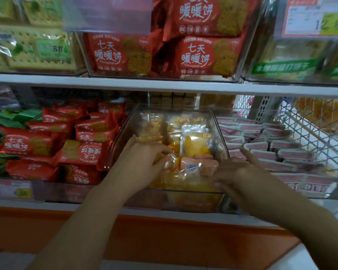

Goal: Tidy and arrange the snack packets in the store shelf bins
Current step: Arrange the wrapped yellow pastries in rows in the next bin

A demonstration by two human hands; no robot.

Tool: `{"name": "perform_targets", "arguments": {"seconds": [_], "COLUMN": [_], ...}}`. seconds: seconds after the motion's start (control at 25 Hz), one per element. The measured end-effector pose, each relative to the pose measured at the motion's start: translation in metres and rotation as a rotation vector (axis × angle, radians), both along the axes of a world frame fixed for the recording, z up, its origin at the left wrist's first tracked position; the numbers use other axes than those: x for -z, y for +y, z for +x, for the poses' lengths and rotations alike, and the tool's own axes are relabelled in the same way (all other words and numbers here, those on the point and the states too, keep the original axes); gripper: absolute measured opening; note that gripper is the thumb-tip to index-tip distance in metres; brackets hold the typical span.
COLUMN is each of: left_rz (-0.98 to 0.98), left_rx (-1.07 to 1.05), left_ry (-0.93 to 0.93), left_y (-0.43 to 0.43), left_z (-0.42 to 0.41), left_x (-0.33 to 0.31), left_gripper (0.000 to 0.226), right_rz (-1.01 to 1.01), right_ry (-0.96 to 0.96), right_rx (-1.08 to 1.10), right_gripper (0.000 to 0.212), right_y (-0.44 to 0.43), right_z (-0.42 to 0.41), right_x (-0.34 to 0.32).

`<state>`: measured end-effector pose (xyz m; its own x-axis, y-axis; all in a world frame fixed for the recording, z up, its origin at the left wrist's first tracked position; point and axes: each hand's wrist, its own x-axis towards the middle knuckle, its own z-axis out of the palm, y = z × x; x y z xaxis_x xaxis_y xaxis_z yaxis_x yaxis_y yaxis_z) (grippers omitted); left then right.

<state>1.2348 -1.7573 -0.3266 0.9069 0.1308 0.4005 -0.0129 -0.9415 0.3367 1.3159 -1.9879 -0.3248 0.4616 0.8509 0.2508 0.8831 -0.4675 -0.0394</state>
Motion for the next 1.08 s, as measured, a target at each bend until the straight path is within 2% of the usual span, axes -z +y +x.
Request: {"name": "perform_targets", "arguments": {"seconds": [0.08, 0.16, 0.24, 0.32, 0.4, 0.48, 0.56, 0.6, 0.68, 0.76, 0.92, 1.0, 1.08], "left_rz": [-0.045, 0.062, 0.161, 0.199, 0.194, 0.03, -0.275, -0.389, -0.499, -0.499, -0.262, -0.222, -0.285], "left_rx": [0.017, 0.007, -0.013, -0.049, -0.072, -0.082, -0.054, -0.023, 0.073, 0.19, 0.296, 0.302, 0.268], "left_ry": [0.089, 0.245, 0.299, 0.245, 0.049, -0.181, -0.259, -0.271, -0.3, -0.334, -0.377, -0.395, -0.392], "left_y": [0.0, -0.01, -0.023, -0.03, -0.031, -0.029, -0.028, -0.03, -0.035, -0.041, -0.048, -0.051, -0.053], "left_z": [0.012, 0.02, 0.024, 0.026, 0.023, 0.016, 0.007, 0.003, -0.001, -0.003, -0.003, -0.004, -0.008], "left_x": [0.001, 0.004, 0.006, 0.002, -0.007, -0.019, -0.025, -0.025, -0.019, -0.013, -0.007, -0.006, -0.008], "left_gripper": [0.019, 0.017, 0.013, 0.011, 0.009, 0.008, 0.01, 0.013, 0.018, 0.017, 0.004, 0.011, 0.022], "right_rz": [-0.061, -0.041, -0.008, 0.041, 0.161, 0.306, 0.531, 0.665, 0.851, 0.925, 1.032, 1.069, 1.09], "right_ry": [-0.097, -0.092, -0.102, -0.117, -0.05, 0.036, 0.177, 0.312, 0.585, 0.78, 1.256, 1.301, 1.177], "right_rx": [0.032, 0.0, -0.01, -0.027, -0.049, -0.038, 0.032, 0.084, 0.158, 0.18, 0.058, 0.048, 0.094], "right_gripper": [0.034, 0.036, 0.038, 0.039, 0.032, 0.03, 0.027, 0.025, 0.024, 0.026, 0.031, 0.044, 0.038], "right_y": [-0.001, -0.004, -0.007, -0.006, -0.008, -0.01, -0.012, -0.012, -0.01, -0.008, -0.002, -0.001, -0.003], "right_z": [-0.005, -0.005, -0.004, -0.003, 0.0, 0.006, 0.008, 0.006, 0.004, 0.002, 0.002, 0.004, 0.007], "right_x": [0.012, 0.021, 0.024, 0.023, 0.015, 0.006, -0.004, -0.008, -0.014, -0.017, -0.018, -0.017, -0.018]}}
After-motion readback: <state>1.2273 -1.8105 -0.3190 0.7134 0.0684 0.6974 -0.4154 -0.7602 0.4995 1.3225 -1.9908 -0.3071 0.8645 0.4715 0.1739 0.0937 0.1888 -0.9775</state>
